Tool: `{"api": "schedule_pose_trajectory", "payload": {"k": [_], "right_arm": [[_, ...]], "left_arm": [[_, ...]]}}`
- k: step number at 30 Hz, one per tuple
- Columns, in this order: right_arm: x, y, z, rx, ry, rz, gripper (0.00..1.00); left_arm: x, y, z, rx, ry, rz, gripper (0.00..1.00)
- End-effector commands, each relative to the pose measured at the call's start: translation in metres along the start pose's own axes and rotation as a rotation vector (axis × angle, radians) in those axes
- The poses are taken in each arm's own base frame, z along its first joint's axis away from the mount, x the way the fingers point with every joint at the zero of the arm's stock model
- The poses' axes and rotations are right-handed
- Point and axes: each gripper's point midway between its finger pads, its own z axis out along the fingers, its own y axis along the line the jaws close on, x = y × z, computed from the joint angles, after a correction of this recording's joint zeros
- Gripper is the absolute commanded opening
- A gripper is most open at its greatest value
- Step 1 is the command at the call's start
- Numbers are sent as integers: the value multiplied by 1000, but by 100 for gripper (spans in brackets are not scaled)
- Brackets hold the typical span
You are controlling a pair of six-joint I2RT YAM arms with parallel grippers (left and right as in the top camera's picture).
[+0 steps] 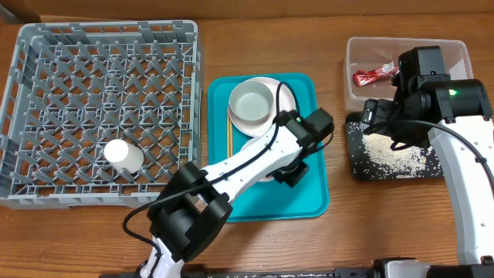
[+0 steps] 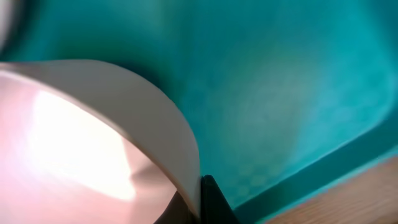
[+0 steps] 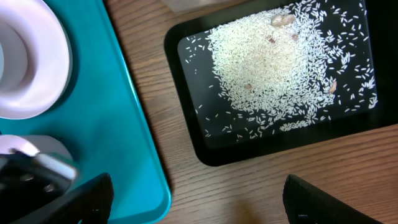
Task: Sort waste into correct bins and load items into the dishwasher
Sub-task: 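Carry the pink bowl with the left gripper into the dish rack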
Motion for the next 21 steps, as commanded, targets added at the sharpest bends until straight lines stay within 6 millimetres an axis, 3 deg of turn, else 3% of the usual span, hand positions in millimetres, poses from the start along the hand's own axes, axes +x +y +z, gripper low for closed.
{"api": "schedule_pose_trajectory", "payload": {"k": [1,3,6,7,11,12,14,15,17,21], "right_arm": [[-8,0,-10,-2,-43,6,89],[-8,0,-10,-2,-43,6,89],[-8,0,-10,-2,-43,7,89],[-8,0,-10,-2,-43,7,89],[-8,0,-10,-2,-43,7,89],[-8,0,-10,-2,-43,7,89],[-8,0,-10,-2,-42,7,89],[-8,0,-10,-2,-42,7,89],[-8,0,-10,-2,-43,7,89],[-8,0,-10,-2,-42,7,89]], "left_arm": [[-29,21,-90,38,-242,-42,4],[-35,40,-118,83,-323,-74,4],[-42,86,-153,232,-458,-169,4],[-42,107,-162,333,-504,-200,4],[-33,152,-186,619,-645,-218,4],[-27,172,-194,690,-701,-240,4],[-12,215,-201,764,-790,-304,4],[-8,223,-202,781,-813,-309,4],[9,260,-207,823,-914,-340,4],[30,305,-195,823,-982,-410,4]]}}
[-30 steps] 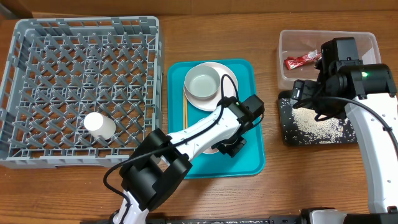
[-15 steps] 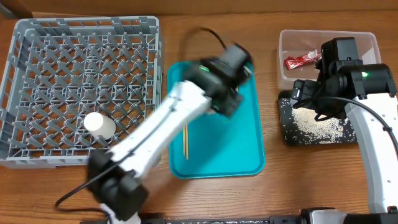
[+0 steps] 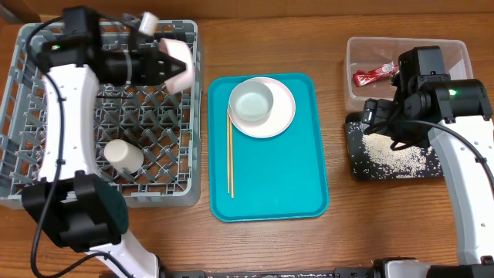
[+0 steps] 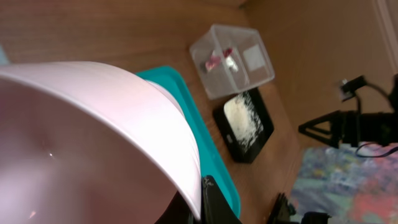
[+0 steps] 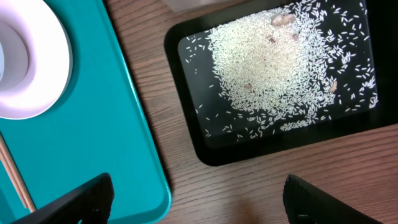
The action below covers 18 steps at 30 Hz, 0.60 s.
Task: Sort waste into correct bins and load items into the dishwasher
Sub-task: 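Carry the pink bowl with the left gripper into the dish rack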
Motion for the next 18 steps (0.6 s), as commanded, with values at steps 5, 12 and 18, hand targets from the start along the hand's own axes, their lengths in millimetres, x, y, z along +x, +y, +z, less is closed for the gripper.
{"api": "schedule_pose_trajectory", "payload": {"k": [5,12,18], "right_arm": [[-8,0,-10,-2,-42,7,89],[-7,-1,-10,-2,-41,7,89],[-8,-1,-10,-2,-41,7,90]], "left_arm": [[-13,68,-36,142,-157,-85,4],[-3,131,-38,243,-228,-224,4],[12,165,-50,211,-244,-328,4]]}}
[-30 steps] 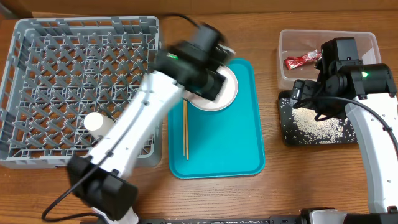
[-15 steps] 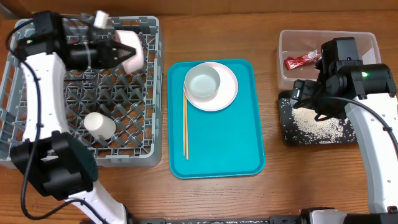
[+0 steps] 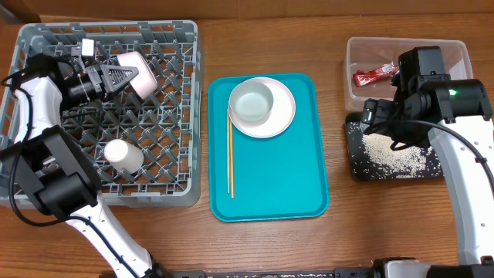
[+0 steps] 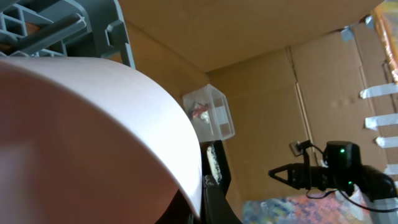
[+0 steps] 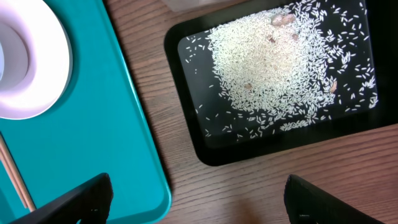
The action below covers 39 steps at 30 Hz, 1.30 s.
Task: Sort waste into correct bins and load items into the dishwasher
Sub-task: 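Carry the pink bowl with the left gripper into the dish rack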
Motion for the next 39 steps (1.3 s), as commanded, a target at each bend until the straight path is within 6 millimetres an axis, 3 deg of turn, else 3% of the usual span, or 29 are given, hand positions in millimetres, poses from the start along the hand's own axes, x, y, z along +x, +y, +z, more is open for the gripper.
{"api": "schedule_pose_trajectory", "payload": {"k": [1,8,19,27,30,35,36,39], "right_arm": [[-8,0,-10,-2,-42,7,90],[-8,0,-10,-3,-45,7,90],[-9,0,-10,-3,-46,7,90],[-9,0,-10,-3,-46,4,90],[-9,0,-10,-3,-46,4,90],[-9,0,-10,-3,-46,4,90],[-9,0,-10,-3,-46,4,90],[-9,0,-10,-3,-46,4,90]], "left_arm": [[1,23,-13,-51,-12,-29,4],[27,66,-38,-319,73,-134,4],[47,79,-81,-424,73,-286,18],[61,81,-87,-479,123,-345,48],[59,70,-88,-483,118,-329,56],[38,10,-94,-519,59,-158,59],[32,-19,-94,-534,40,-75,59],[29,-77,-86,-563,17,97,59]]}}
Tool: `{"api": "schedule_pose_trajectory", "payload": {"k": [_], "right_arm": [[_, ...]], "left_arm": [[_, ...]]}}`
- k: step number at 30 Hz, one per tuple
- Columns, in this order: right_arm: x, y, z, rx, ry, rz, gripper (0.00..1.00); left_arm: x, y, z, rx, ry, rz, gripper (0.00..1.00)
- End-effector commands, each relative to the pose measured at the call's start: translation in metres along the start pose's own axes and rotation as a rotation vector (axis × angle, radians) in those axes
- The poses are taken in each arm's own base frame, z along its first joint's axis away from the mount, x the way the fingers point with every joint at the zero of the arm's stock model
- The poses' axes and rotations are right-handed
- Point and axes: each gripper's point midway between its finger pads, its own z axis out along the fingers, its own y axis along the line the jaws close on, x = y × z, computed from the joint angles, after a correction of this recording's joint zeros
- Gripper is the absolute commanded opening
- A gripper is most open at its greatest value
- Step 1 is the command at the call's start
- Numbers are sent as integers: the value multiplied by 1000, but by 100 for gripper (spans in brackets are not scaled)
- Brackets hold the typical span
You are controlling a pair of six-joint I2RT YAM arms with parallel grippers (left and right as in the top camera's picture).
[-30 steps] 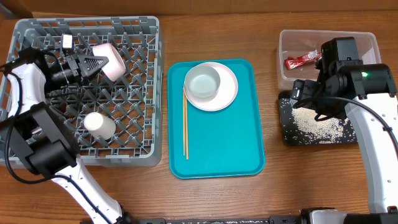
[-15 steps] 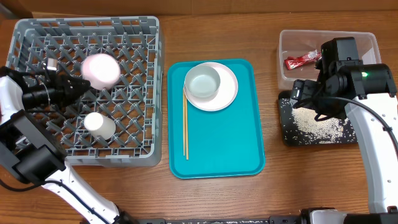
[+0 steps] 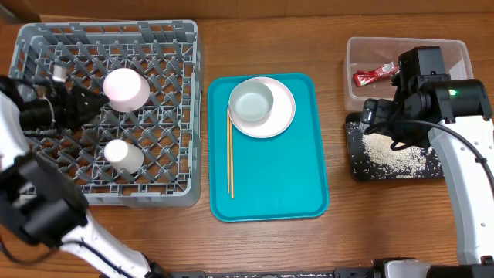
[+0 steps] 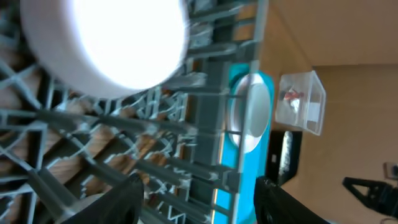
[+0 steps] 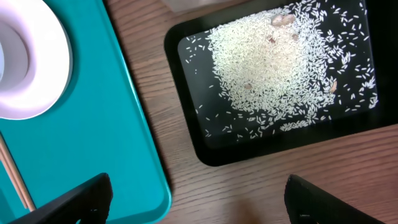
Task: Sort waste into correct bins and load items into the dishwasher
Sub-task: 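Carry the pink bowl with the left gripper into the dish rack, then reach the left gripper to the white bowl on the plate, then carry the white bowl with the left gripper into the dish rack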
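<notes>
A pink cup stands upside down in the grey dish rack, and fills the top left of the left wrist view. My left gripper is open just left of it, apart from the cup; its fingers are spread over the rack bars. A white cup lies lower in the rack. On the teal tray are a plate with a pale bowl and chopsticks. My right gripper is open and empty beside the black rice tray.
A clear bin at the back right holds a red wrapper. The black tray of rice sits just in front of it. Bare wood table lies between the teal tray and the black tray.
My left gripper was shut on the pink cup over the rack's back. It is now open and further left, and the cup stands upside down in the rack. The right arm has not moved.
My left gripper was first shut on the pink cup down on the teal tray. Then it held the cup above the rack's back right corner, then lower toward the rack's back left. Now the cup rests in the rack and the gripper has let go.
</notes>
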Motion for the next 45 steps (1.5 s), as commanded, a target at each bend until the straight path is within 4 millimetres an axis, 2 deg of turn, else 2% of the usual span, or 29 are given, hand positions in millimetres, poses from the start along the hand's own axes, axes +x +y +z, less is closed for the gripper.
{"api": "schedule_pose_trajectory", "payload": {"k": [1,3,4,5,6,7,8,12,14,16,18,21,26,28,30,31,34,39,41,43,45], "right_arm": [[-8,0,-10,-2,-44,3,90],[-8,0,-10,-2,-44,4,90],[-8,0,-10,-2,-44,4,90],[-8,0,-10,-2,-43,4,90],[-7,-1,-10,-1,-40,4,90],[-6,-1,-10,1,-34,4,90],[-4,-2,-10,3,-27,4,90],[1,-8,-10,37,-7,10,91],[1,-8,-10,37,-7,10,91],[1,-8,-10,36,-8,10,91],[1,-8,-10,36,-8,10,92],[1,-8,-10,36,-8,10,92],[1,-8,-10,36,-9,10,93],[1,-8,-10,36,-9,10,93],[1,-8,-10,36,-9,10,93],[1,-8,-10,36,-8,9,93],[1,-8,-10,36,-8,7,93],[1,-8,-10,36,-8,6,93],[1,-8,-10,36,-8,6,93],[1,-8,-10,36,-9,6,93],[1,-8,-10,36,-9,6,93]], "left_arm": [[5,-85,-34,-43,-101,246,59],[11,-119,-37,-83,-124,339,61],[13,-126,-36,-97,-126,360,63],[21,-150,-27,-165,-122,441,66],[26,-166,-16,-229,-116,500,72],[31,-183,1,-285,-104,573,87],[34,-191,12,-309,-96,612,98],[65,-244,94,-342,-16,856,100],[81,-257,133,-329,32,926,100],[92,-259,164,-339,74,967,100],[100,-252,195,-374,119,993,100],[114,-220,252,-470,212,1029,97],[145,-186,310,-498,343,1045,89],[154,-174,322,-510,387,1042,84],[165,-158,335,-525,437,1034,72],[170,-151,341,-532,458,1030,61],[178,-143,345,-542,492,1029,5],[177,-140,338,-577,504,1029,4],[174,-146,331,-587,502,1032,4],[164,-166,318,-577,470,1030,4],[150,-196,301,-528,409,1024,4]]}}
